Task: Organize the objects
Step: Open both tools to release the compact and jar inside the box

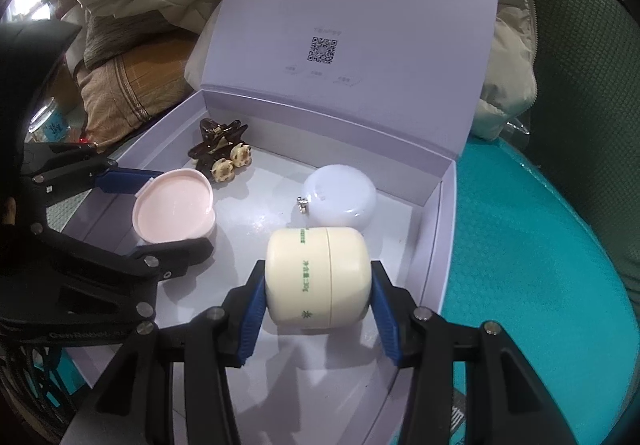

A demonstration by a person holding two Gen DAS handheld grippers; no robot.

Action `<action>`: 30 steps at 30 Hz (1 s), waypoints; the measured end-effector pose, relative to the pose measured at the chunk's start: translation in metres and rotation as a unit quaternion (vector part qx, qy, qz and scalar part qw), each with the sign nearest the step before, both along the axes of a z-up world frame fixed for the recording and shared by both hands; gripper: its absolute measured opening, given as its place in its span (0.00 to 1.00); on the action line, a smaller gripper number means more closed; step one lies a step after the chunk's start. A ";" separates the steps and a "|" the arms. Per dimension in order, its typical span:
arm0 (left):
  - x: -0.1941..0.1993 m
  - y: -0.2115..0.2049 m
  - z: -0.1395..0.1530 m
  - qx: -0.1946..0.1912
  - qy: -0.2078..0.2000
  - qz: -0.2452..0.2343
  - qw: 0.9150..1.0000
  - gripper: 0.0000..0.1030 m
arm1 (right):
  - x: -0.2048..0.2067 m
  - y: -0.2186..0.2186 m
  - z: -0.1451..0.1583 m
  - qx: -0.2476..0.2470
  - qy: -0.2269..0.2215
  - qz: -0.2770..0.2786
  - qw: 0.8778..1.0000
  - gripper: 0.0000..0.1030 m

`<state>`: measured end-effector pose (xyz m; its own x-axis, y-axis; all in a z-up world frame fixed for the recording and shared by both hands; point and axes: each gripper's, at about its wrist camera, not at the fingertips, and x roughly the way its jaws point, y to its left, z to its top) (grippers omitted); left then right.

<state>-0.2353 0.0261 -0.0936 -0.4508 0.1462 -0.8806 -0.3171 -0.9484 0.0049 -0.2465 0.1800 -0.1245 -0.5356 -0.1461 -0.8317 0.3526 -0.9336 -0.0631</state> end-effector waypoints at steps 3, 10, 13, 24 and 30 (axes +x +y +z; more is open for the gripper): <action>-0.001 -0.002 0.003 0.007 -0.005 0.007 1.000 0.62 | -0.001 -0.002 0.000 0.005 -0.002 0.001 1.000 0.48; 0.004 -0.005 0.008 0.014 -0.006 0.007 1.000 0.62 | 0.003 -0.002 0.005 0.008 0.006 -0.007 1.000 0.49; 0.007 -0.008 0.012 0.027 -0.006 0.011 1.000 0.63 | 0.007 0.001 0.011 -0.002 0.011 -0.014 1.000 0.49; 0.028 -0.022 0.037 0.038 0.008 0.036 0.999 0.65 | 0.029 0.007 0.031 -0.026 0.023 -0.027 0.999 0.53; 0.045 -0.028 0.054 0.044 0.021 0.041 0.998 0.65 | 0.046 0.009 0.047 -0.027 0.040 -0.031 0.998 0.57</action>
<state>-0.1903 -0.0021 -0.0391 -0.5001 0.1835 -0.8463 -0.2406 -0.9682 -0.0677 -0.2006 0.1887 -0.0778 -0.6096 -0.1537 -0.7777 0.2903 -0.9562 -0.0386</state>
